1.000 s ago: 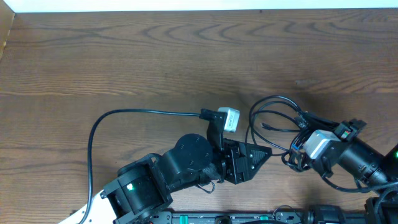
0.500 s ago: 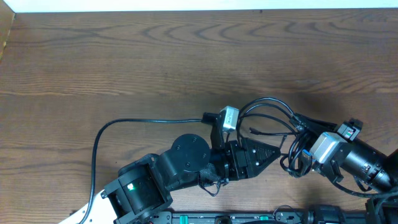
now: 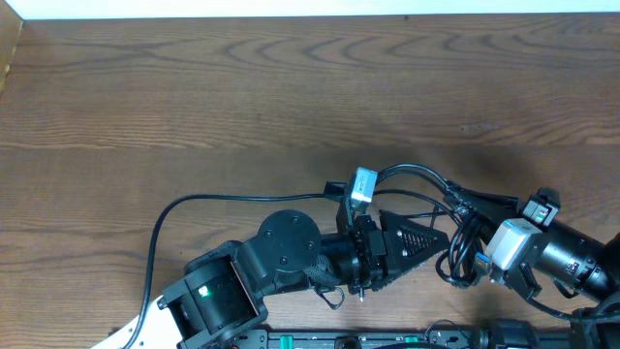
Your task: Untangle cables
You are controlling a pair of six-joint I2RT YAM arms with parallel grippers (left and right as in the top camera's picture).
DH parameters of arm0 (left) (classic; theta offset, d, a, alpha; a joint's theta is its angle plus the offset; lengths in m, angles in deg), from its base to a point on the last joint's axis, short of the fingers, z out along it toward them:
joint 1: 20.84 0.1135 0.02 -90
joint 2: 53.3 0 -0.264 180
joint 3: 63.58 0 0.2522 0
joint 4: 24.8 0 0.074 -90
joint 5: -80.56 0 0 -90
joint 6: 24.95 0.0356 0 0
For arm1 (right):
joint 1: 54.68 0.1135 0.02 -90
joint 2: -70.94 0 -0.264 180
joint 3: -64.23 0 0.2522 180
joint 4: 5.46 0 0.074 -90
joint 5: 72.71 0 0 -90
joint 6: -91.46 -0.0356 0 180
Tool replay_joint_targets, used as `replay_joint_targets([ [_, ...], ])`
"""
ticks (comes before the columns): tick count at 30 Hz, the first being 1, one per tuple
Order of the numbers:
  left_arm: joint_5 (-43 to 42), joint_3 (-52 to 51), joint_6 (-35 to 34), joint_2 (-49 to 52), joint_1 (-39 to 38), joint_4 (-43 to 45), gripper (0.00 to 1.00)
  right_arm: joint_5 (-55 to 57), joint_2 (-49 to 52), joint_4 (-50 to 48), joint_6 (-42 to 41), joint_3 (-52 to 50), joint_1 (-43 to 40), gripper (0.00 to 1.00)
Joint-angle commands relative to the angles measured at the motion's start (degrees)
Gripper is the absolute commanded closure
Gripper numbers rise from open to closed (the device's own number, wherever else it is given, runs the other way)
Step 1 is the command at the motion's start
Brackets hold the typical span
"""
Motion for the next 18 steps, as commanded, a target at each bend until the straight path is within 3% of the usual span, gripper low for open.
replay_joint_targets([
  [1,-1.55,0.85,-0.70,-0.04,-0.81,0.37,0.44,-3.34,-0.26,-0.31,0.28,0.39,-0.04,0.99],
  [9,-1.55,0.85,-0.70,0.00,-2.99,0.35,0.59,-3.34,-0.26,-2.29,0.35,0.39,-0.02,0.99],
  [18,-1.55,0.85,-1.14,0.09,-3.39,1.27,0.60,-4.09,-0.26,-2.32,0.17,0.39,-0.02,0.99],
])
